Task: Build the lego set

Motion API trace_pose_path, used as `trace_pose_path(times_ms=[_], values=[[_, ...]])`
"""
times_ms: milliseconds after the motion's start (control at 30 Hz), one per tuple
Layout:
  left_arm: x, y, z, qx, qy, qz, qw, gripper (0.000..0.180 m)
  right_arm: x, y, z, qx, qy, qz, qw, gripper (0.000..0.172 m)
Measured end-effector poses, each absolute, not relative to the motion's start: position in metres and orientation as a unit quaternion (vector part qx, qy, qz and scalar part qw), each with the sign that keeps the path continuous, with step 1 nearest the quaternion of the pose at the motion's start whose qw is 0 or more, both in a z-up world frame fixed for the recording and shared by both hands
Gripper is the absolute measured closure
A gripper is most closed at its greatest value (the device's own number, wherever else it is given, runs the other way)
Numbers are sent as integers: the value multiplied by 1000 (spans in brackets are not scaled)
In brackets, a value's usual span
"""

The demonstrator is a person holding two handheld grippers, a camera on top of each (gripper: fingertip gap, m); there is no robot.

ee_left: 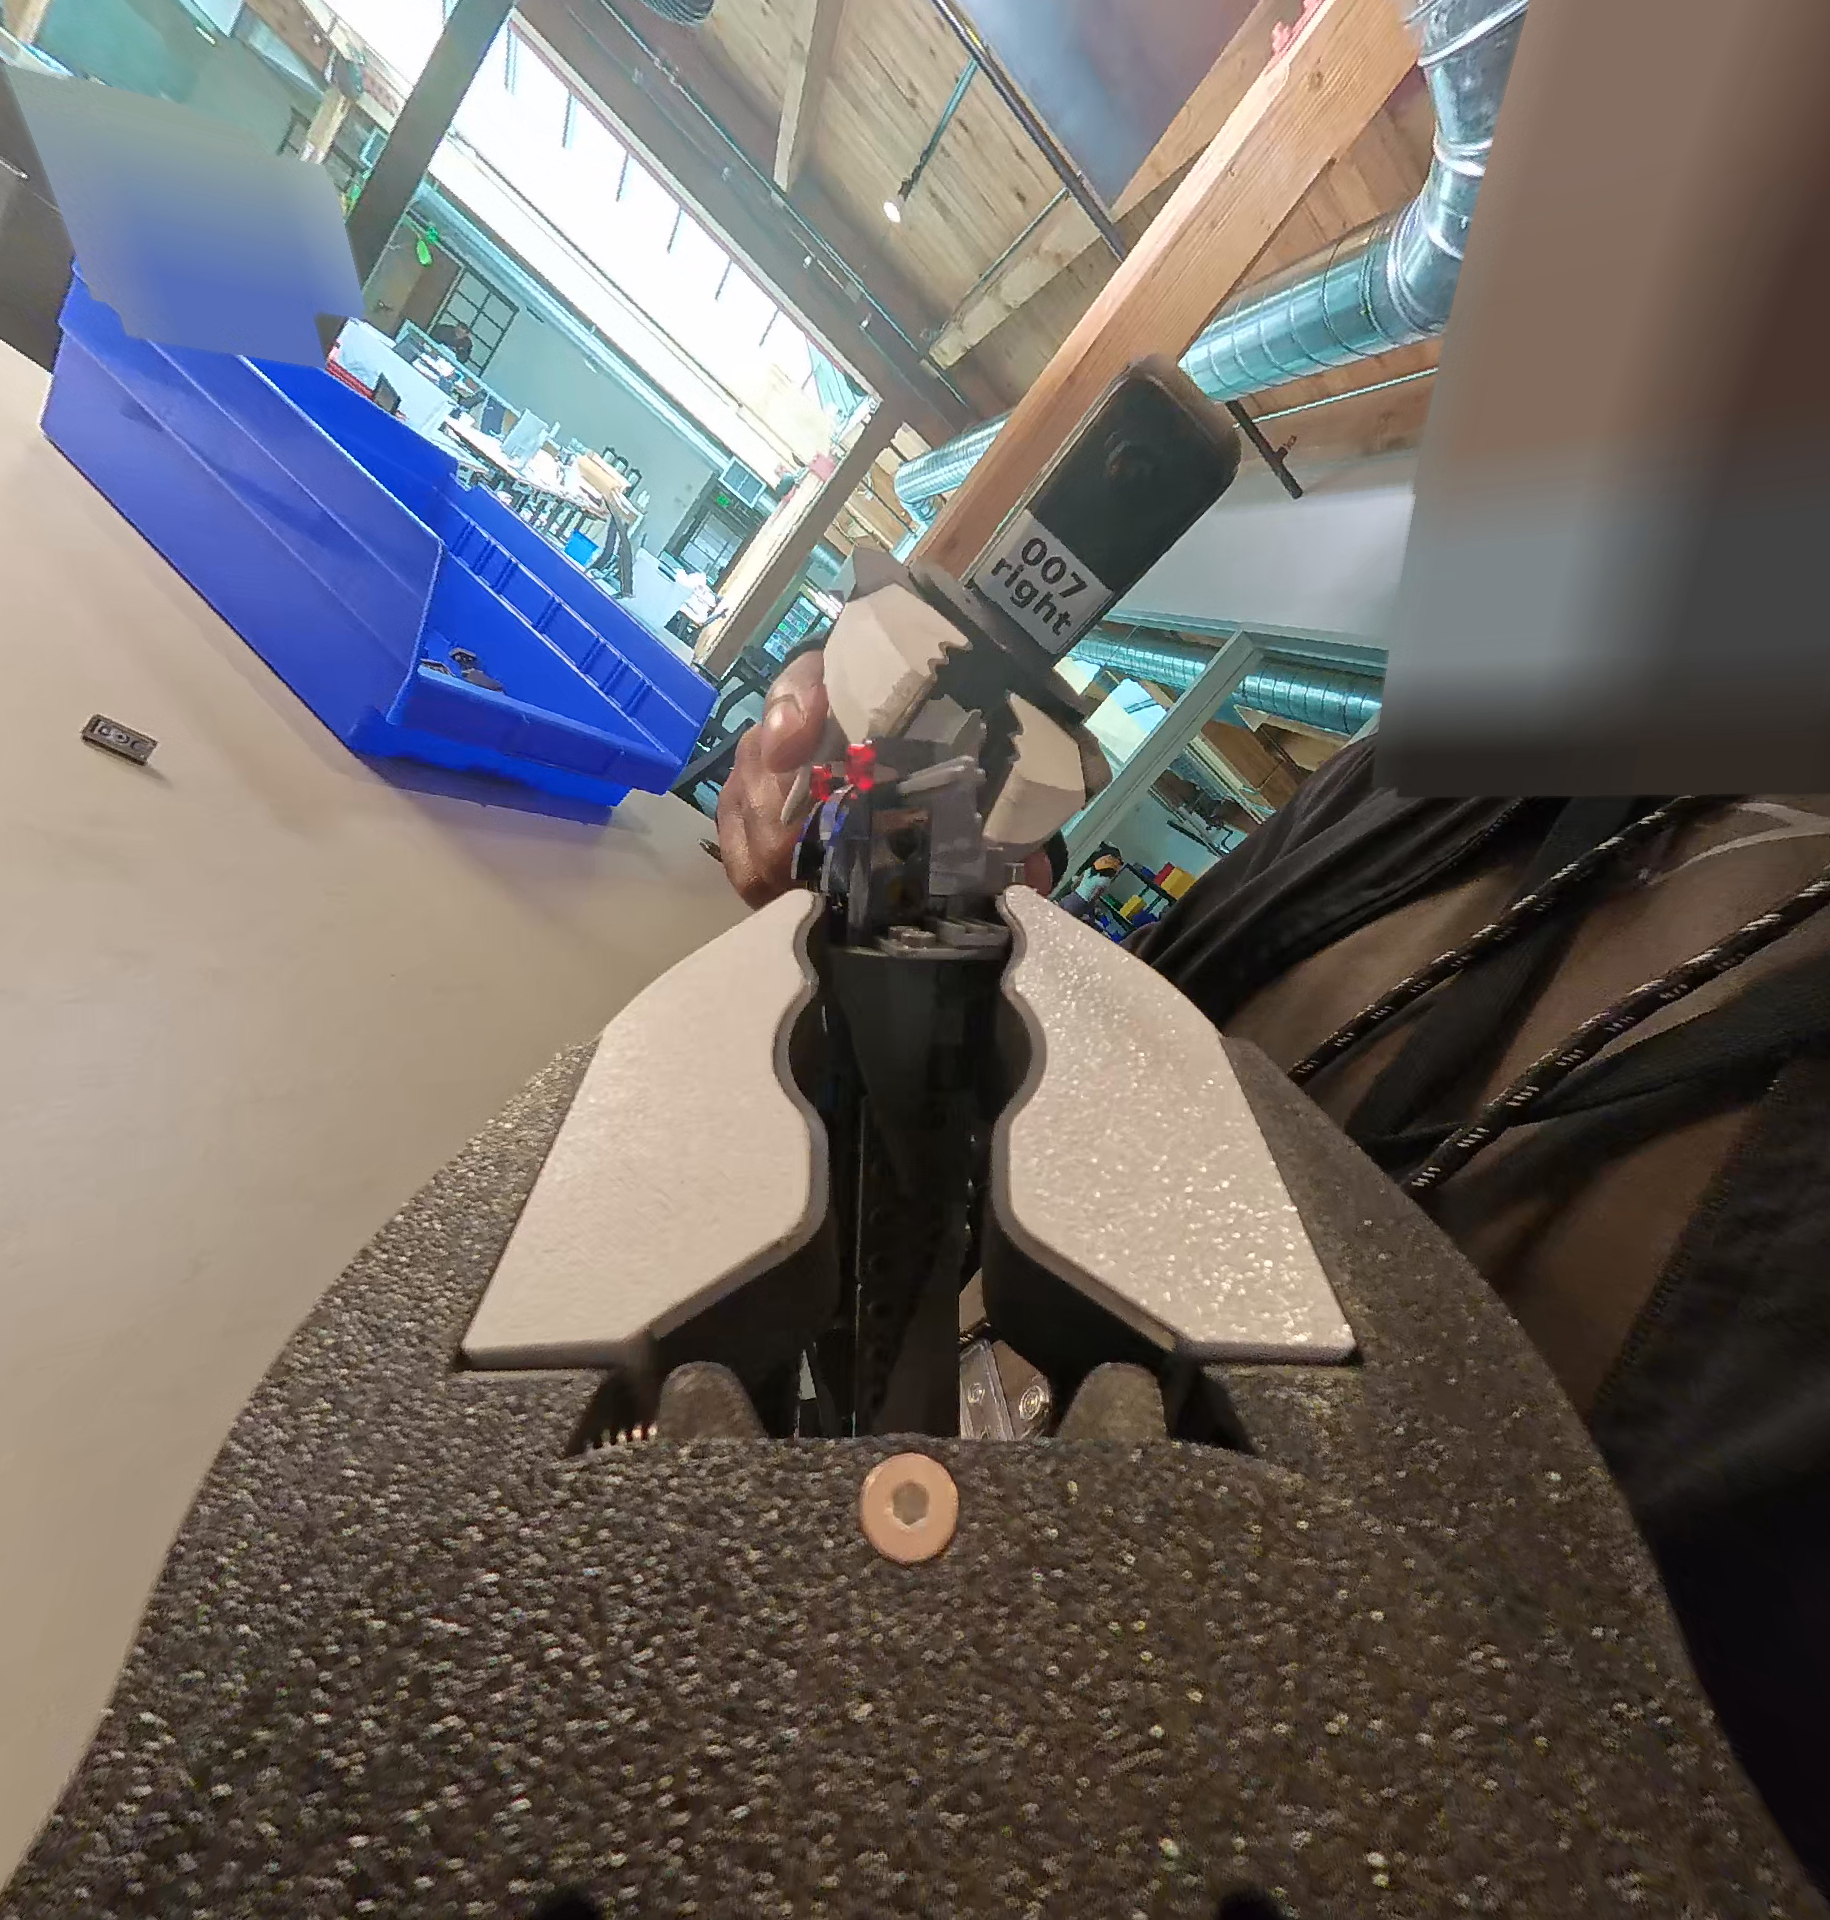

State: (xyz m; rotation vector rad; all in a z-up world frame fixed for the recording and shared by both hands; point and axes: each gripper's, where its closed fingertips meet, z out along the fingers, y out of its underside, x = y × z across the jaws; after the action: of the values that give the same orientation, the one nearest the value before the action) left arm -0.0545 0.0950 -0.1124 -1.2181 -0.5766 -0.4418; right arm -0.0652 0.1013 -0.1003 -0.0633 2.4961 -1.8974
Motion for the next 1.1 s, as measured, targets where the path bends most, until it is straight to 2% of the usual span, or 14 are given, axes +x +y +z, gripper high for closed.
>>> trace_pose_path(times_ms=[200, 567, 700, 900, 1100], values=[[-51, 98, -112, -568, -255, -204, 755, 152, -58, 101, -101, -29, 791, -611, 22, 158], [-50, 99, -112, -572, -253, -201, 754, 152, -57, 102, -100, -29, 788, -614, 33, 158], [-72, 91, -118, -534, -327, -203, 753, 152, -76, 102, -96, 3, 782, -621, -51, 144], [-97, 79, -132, -451, -453, -228, 735, 152, -89, 96, -110, -13, 797, -561, -223, 144], [-99, 82, -135, -455, -488, -203, 717, 152, -92, 85, -133, -30, 818, -493, -295, 152]])
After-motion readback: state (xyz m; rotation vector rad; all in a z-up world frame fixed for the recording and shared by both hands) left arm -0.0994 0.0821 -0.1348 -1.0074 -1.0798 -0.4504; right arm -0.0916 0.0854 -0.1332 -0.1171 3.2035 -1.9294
